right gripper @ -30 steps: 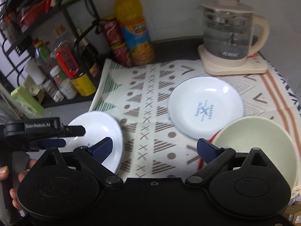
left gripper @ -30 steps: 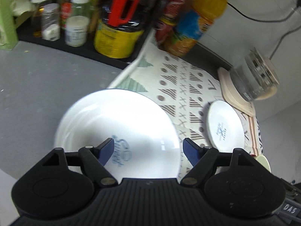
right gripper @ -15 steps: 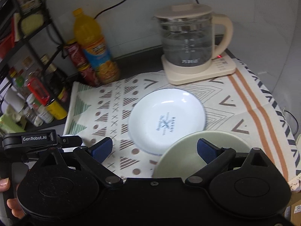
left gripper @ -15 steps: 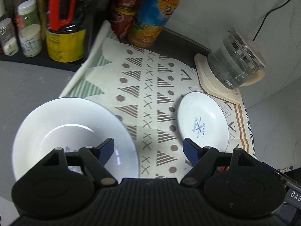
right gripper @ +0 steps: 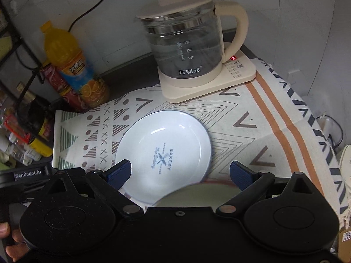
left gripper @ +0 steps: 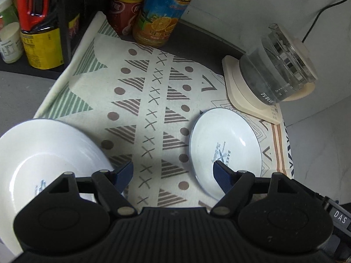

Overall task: Organize plates and bowls
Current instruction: 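Move both grippers toward the white plate printed 'BAKERY', then close both grippers on the rim of the 'BAKERY' plate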

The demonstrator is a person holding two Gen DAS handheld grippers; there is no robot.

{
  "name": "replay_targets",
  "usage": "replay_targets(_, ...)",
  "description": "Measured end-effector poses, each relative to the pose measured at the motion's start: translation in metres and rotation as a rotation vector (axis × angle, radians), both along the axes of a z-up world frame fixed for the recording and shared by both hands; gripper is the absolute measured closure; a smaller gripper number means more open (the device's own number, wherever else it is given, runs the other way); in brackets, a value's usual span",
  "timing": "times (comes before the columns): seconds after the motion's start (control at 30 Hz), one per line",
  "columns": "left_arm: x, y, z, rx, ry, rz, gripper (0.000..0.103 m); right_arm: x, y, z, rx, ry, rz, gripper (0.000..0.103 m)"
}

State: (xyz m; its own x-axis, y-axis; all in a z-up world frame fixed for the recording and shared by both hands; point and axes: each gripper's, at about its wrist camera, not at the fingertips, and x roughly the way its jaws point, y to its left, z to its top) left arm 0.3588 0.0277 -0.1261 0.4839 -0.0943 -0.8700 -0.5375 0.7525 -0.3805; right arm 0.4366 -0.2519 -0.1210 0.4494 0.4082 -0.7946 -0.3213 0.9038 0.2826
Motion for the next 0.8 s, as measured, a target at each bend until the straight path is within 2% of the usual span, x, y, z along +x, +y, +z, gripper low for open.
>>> replay_targets(0.13, 0.013, 0.0, -0.012, -0.021, 0.024, 0.018, 0.026, 0.022, 0.001, -0.01, -0.008, 0.027, -0.005, 0.014)
replay_targets(0.3, 0.032, -0.003, -0.027, -0.043, 0.04, 0.009, 0.029, 0.054, -0.004, -0.027, -0.006, 0.096, -0.051, 0.034)
replay_targets(0.4, 0.045, -0.007, -0.038, -0.068, 0.052, -0.001, 0.04, 0.072, -0.004, -0.04, 0.001, 0.153, -0.046, 0.044)
replay_targets(0.47, 0.052, -0.008, -0.048, -0.096, 0.073, 0.003, 0.055, 0.084, -0.004, -0.05, -0.005, 0.195, -0.055, 0.049)
replay_targets(0.53, 0.057, -0.008, -0.056, -0.117, 0.087, 0.015, 0.061, 0.094, -0.004, -0.06, -0.008, 0.234, -0.06, 0.055)
replay_targets(0.67, 0.063, -0.009, -0.07, -0.147, 0.116, 0.028, 0.072, 0.108, -0.004, -0.076, -0.009, 0.306, -0.061, 0.066)
replay_targets(0.8, 0.066, -0.01, -0.077, -0.154, 0.123, 0.037, 0.078, 0.114, -0.003, -0.086, -0.01, 0.346, -0.058, 0.07)
